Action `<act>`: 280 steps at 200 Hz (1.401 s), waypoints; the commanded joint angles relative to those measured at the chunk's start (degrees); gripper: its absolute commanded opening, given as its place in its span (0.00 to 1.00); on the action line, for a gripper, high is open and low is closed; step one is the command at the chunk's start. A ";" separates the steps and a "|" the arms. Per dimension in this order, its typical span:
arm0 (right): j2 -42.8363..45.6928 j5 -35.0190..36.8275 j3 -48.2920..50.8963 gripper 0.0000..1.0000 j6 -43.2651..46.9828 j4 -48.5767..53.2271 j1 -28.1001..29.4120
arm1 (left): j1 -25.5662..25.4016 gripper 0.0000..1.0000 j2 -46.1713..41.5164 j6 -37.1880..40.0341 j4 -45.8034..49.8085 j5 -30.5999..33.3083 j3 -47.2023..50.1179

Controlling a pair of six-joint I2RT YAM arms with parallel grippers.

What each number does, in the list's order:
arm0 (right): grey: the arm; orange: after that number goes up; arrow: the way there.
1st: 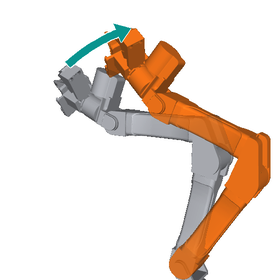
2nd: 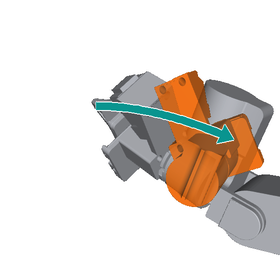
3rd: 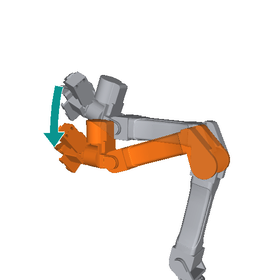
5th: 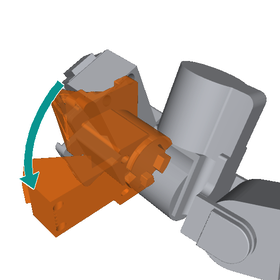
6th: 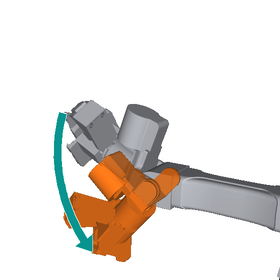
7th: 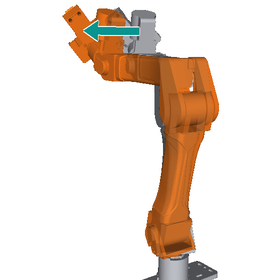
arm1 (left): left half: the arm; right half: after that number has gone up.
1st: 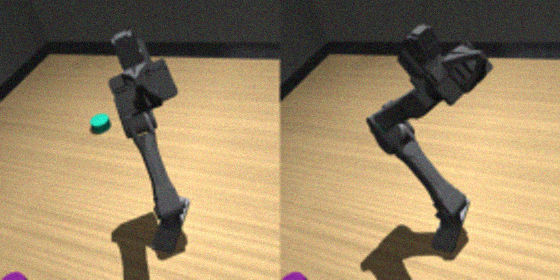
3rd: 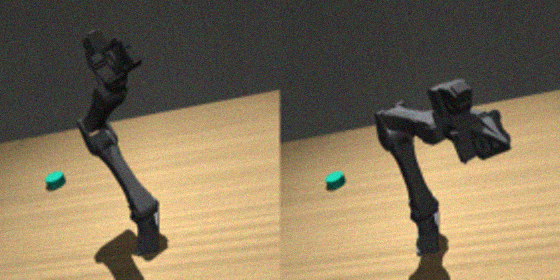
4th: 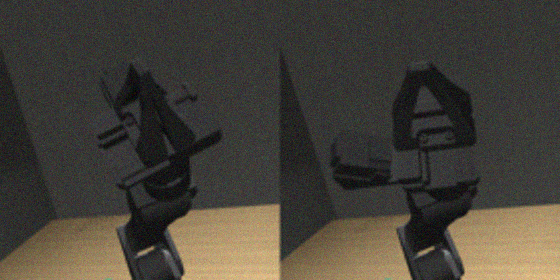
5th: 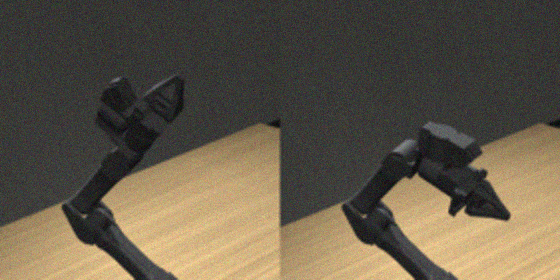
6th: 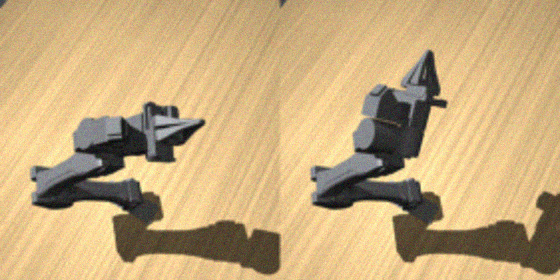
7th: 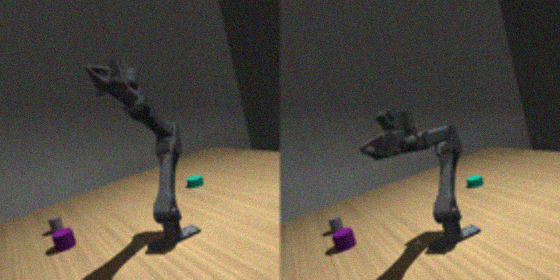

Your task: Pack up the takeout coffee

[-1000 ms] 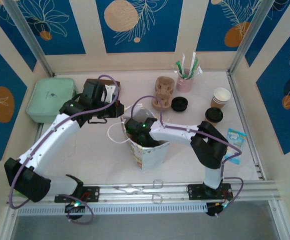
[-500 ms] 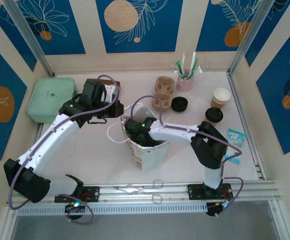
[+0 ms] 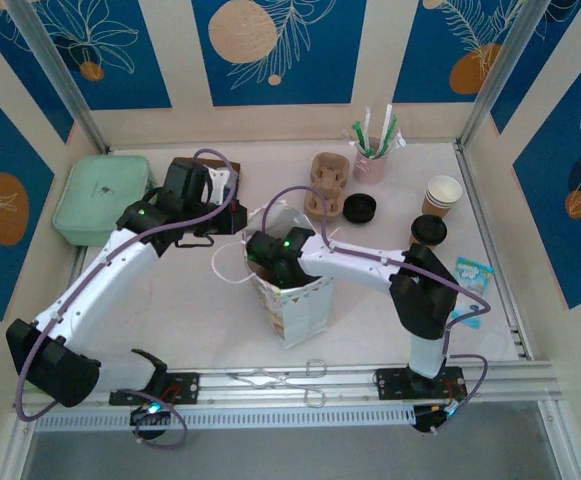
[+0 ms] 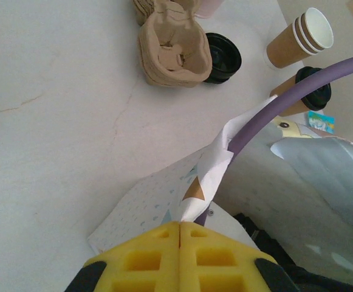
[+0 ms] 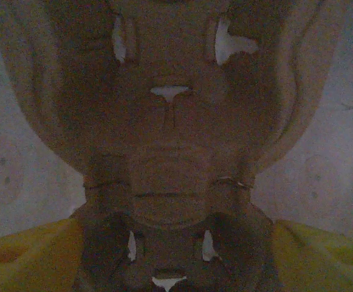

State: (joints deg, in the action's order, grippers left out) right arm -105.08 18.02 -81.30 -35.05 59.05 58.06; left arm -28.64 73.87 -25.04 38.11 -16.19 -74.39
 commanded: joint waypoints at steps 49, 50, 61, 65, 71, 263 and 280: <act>5.03 0.74 -5.92 0.94 -0.20 6.24 0.34 | -0.45 0.00 -1.18 -0.27 -1.28 1.42 -0.67; 5.04 0.77 -5.99 0.94 -0.24 6.34 0.41 | -0.45 0.00 -1.13 -0.27 -1.28 1.42 -0.67; 5.48 0.79 -6.94 0.94 -0.12 6.97 0.38 | -0.45 0.00 -1.15 -0.25 -1.29 1.56 -0.68; 5.57 0.72 -7.26 0.94 -0.03 7.16 0.39 | -0.45 0.00 -1.23 -0.22 -1.24 1.59 -0.67; 5.80 0.64 -7.99 0.94 0.04 7.51 0.46 | -0.45 0.00 -1.23 -0.25 -1.28 1.57 -0.68; 16.72 16.08 -35.84 0.95 7.14 13.81 0.08 | -0.54 0.00 -3.87 -0.37 -4.68 1.79 -1.02; 17.86 16.34 -32.62 0.94 7.37 12.38 -2.56 | -0.70 0.00 -4.60 0.05 -5.68 1.66 -1.02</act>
State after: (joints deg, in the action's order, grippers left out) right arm -88.38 29.80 -116.88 -29.32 71.90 58.54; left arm -28.67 71.53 -25.17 35.29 -14.70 -74.39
